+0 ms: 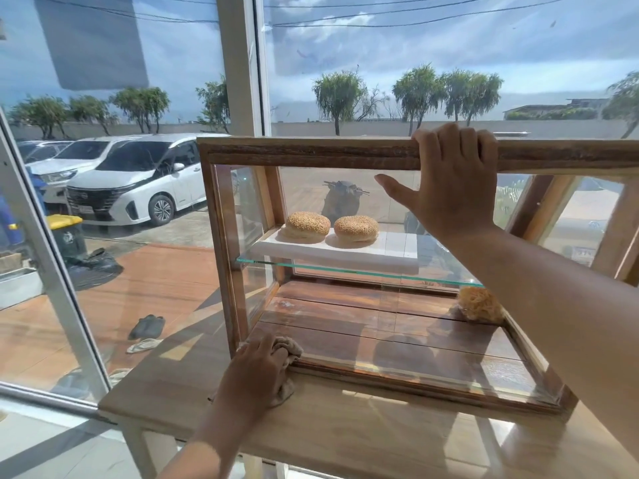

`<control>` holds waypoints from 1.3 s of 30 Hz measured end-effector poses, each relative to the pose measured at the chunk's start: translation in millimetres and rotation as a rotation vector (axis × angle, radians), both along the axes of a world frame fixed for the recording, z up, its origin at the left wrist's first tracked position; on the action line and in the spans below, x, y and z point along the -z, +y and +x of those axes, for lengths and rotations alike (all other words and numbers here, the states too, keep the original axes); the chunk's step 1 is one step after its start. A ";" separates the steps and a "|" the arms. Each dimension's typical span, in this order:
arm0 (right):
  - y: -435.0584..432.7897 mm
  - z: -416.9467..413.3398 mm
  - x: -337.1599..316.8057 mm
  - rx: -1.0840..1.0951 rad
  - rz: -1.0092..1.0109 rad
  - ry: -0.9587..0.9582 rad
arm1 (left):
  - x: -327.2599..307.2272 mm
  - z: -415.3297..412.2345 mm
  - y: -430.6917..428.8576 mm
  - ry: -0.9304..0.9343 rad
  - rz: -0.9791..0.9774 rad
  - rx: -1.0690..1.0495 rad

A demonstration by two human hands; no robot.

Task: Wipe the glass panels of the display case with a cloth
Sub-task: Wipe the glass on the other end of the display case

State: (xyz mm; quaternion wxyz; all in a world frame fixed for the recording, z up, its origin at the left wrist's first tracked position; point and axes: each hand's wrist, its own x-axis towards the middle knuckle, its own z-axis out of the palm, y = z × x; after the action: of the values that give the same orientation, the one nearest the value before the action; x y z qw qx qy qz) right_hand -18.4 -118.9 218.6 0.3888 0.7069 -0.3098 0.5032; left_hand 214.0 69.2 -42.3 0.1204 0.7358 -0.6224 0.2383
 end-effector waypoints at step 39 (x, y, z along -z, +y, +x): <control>0.7 3.5 -0.7 0.042 -0.040 -0.060 | -15.1 6.7 -38.3 0.353 -0.630 -0.138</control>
State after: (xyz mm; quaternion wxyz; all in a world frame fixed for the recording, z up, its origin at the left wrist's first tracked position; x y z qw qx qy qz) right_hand -14.9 -118.3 219.3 0.4042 0.6768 -0.3259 0.5219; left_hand 220.7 30.8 -27.3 0.4303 0.7326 -0.4370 0.2952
